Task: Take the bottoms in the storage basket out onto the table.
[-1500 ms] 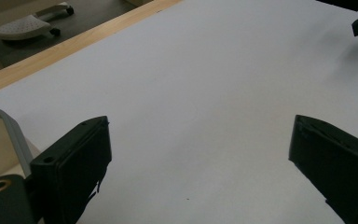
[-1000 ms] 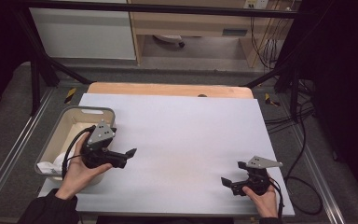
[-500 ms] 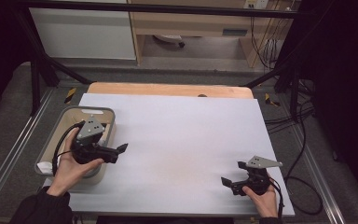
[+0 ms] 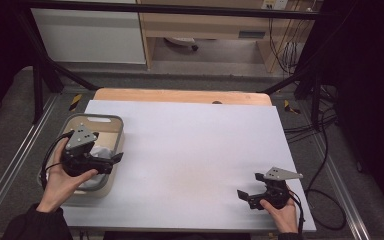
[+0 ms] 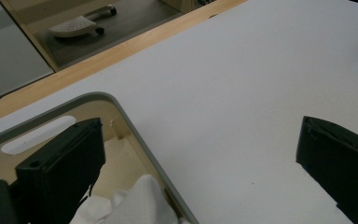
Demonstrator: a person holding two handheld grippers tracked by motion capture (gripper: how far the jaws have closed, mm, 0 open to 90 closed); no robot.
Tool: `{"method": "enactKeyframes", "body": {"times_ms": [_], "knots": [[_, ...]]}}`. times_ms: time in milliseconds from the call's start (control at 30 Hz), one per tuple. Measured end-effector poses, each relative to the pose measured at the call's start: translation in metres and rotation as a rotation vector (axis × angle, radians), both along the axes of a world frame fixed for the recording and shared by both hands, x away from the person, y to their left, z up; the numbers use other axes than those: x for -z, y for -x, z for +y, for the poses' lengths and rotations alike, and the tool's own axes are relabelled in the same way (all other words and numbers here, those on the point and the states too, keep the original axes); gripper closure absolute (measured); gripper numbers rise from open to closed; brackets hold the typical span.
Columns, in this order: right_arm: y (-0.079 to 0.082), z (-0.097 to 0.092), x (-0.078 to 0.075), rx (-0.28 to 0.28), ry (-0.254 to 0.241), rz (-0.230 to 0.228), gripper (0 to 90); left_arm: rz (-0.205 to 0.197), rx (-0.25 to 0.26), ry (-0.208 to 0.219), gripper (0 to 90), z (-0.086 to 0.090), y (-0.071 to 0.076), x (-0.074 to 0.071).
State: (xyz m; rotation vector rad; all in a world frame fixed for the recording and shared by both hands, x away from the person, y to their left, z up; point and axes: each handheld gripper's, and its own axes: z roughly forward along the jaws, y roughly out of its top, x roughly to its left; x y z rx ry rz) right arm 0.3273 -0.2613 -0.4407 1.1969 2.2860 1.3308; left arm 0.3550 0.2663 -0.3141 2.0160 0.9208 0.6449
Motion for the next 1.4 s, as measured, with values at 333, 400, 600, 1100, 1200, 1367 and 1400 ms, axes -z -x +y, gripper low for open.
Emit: {"method": "enactKeyframes", "body": {"times_ms": [333, 400, 600, 1100, 1200, 1367, 1400], "knots": [[0.0, 0.0, 0.0, -0.002, 0.003, 0.003, 0.7, 0.008, -0.036, 0.013, 0.6, 0.022, 0.009, 0.017], [0.0, 0.0, 0.0, -0.002, 0.003, 0.002, 0.7, 0.006, -0.043, 0.016, 0.6, 0.025, 0.01, 0.018], [0.0, 0.001, 0.001, -0.003, 0.004, 0.002, 0.7, 0.012, -0.056, 0.041, 0.6, 0.035, 0.017, 0.026], [-0.001, 0.001, 0.001, -0.007, 0.0, 0.009, 0.7, 0.056, -0.098, 0.049, 1.7, 0.05, 0.025, 0.05], [-0.001, 0.001, 0.001, -0.007, 0.0, 0.01, 0.7, 0.064, -0.102, 0.051, 2.7, 0.052, 0.027, 0.053], [-0.001, 0.001, 0.001, -0.008, 0.001, 0.009, 0.7, 0.073, -0.097, 0.04, 4.4, 0.05, 0.026, 0.058], [0.0, 0.001, 0.001, -0.007, 0.001, 0.011, 0.7, 0.073, -0.097, 0.042, 5.3, 0.05, 0.025, 0.06]]}}
